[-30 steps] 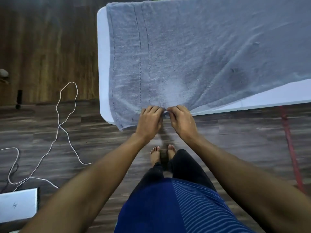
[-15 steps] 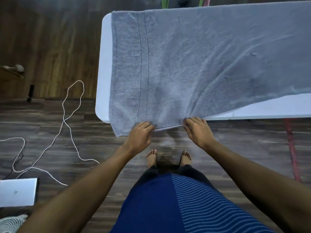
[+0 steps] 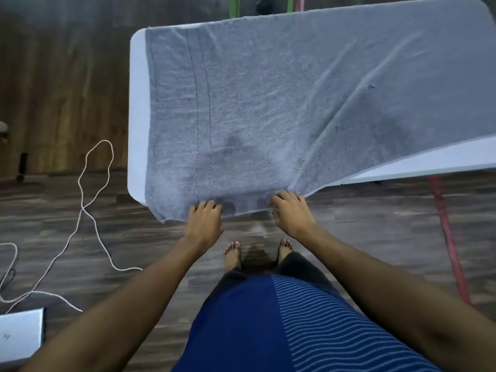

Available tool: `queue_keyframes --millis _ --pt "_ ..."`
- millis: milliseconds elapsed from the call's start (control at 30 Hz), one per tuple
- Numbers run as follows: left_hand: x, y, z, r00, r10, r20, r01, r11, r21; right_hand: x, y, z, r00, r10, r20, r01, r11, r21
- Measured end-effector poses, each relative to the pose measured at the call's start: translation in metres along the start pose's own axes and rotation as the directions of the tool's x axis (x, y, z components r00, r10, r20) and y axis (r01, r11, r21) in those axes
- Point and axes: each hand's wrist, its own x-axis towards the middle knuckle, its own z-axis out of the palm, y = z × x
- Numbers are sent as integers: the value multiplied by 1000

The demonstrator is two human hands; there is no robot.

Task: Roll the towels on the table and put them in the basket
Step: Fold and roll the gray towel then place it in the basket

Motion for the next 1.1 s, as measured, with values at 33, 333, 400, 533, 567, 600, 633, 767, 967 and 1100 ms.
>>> queue_keyframes --millis 33,333,400,533,567,600,633,767,967,1100 --pt "3 6 -1 1000 20 5 -20 1000 -7 -2 3 -1 999 44 1 -44 999 28" --pt "58 125 -15 951 288 -112 -309 905 -293 -28 99 -30 926 294 -237 -237 941 244" --pt "74 159 -18 947 291 -139 -322 880 -348 -25 132 -41 924 264 -276 -204 952 228" --pt "99 220 -13 944 248 -218 -316 871 -377 -17 194 -60 936 144 -321 -102 984 144" --pt "103 232 -11 945 229 -233 -305 875 -376 -15 208 -66 943 110 -314 -79 991 111" --pt "108 243 -8 949 205 -241 -285 884 -370 -13 222 -71 953 86 -290 -65 995 80" --pt "112 253 -5 954 174 -242 -254 900 -355 -11 234 -76 963 62 -261 -51 997 49" --pt "126 277 -2 972 68 -223 -126 959 -255 -2 274 -96 979 -83 -186 80 997 -24" --pt "132 287 -7 976 102 -193 -127 984 -124 7 303 -112 955 -275 -110 273 961 -31" --pt "127 293 -9 981 68 -181 -97 984 -152 0 311 -116 917 -390 -82 383 920 -86"
